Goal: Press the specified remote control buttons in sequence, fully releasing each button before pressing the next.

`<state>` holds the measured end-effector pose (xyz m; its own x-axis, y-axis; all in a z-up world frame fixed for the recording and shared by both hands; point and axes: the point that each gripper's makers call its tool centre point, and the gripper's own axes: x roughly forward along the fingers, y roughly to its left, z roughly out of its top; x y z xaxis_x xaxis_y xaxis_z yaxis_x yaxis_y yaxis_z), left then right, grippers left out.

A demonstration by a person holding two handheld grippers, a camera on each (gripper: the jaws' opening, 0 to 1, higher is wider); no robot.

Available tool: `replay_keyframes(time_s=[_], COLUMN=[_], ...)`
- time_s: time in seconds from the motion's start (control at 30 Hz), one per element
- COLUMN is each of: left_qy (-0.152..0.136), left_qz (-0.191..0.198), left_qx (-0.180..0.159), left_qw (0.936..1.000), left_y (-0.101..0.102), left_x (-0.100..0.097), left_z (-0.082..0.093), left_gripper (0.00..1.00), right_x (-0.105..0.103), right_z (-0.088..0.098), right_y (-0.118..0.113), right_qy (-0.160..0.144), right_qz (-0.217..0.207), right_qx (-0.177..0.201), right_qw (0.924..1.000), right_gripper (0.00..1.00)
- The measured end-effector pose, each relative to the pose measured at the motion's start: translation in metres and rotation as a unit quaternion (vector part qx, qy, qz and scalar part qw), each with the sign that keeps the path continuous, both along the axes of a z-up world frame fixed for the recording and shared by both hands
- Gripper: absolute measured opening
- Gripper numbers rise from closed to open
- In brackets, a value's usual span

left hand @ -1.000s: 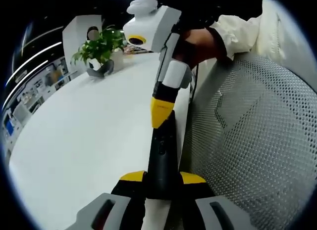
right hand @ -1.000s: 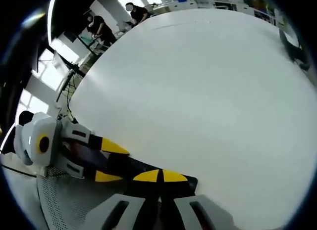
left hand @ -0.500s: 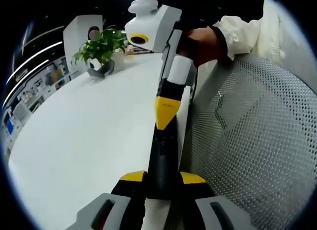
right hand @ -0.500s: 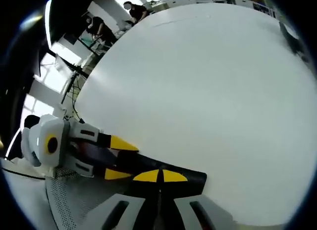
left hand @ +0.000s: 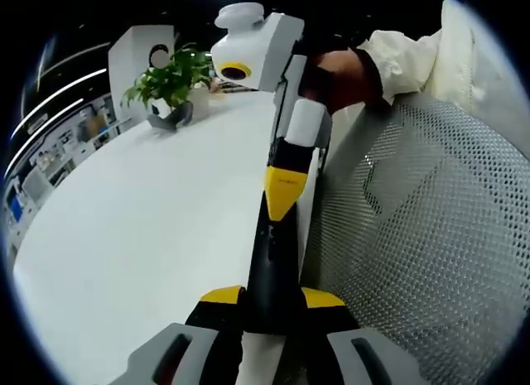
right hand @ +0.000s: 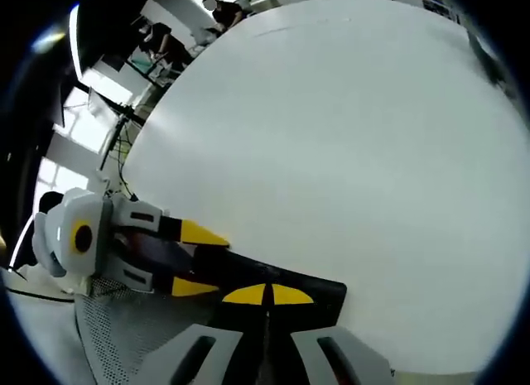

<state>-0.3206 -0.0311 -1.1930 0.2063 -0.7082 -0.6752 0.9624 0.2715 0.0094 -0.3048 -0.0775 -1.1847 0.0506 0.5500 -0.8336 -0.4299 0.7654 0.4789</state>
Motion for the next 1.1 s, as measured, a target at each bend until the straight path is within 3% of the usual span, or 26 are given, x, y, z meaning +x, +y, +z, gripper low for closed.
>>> replay_keyframes(time_s=[0.47, 0.67, 0.87, 1.03, 1.1], left_qy=[-0.009, 0.006, -0.001, -0.034, -0.032], left_qz=[0.001, 0.012, 0.005, -0.019, -0.017], left_qx=[-0.003, -0.022, -0.018, 0.009, 0.008], left_qw=[0.9999, 0.9997, 0.9998, 0.9992, 0.9993], left_y=[0.0003, 0.0004, -0.0012, -0.0027, -0.0023], left_x=[-0.0004, 0.0008, 0.0005, -0.0014, -0.0010], left_z=[-0.0005, 0.0009, 0.0005, -0.0015, -0.0013], left_gripper=[0.25, 0.25, 0.25, 0.25, 0.25], right_x=[-0.0010, 0.0008, 0.0008, -0.0005, -0.0006], right_z=[0.0000, -0.0004, -0.0002, 0.0002, 0.0006], right_y=[-0.0003, -0.0002, 0.0002, -0.0005, -0.0002], right_qy=[-0.018, -0.028, -0.033, -0.023, -0.026], right_qz=[-0.026, -0.031, -0.032, -0.042, -0.039], right_qx=[-0.004, -0.006, -0.012, -0.012, -0.014], right_qw=[0.9995, 0.9991, 0.9989, 0.9987, 0.9988], right_gripper=[0.00, 0.00, 0.00, 0.00, 0.00])
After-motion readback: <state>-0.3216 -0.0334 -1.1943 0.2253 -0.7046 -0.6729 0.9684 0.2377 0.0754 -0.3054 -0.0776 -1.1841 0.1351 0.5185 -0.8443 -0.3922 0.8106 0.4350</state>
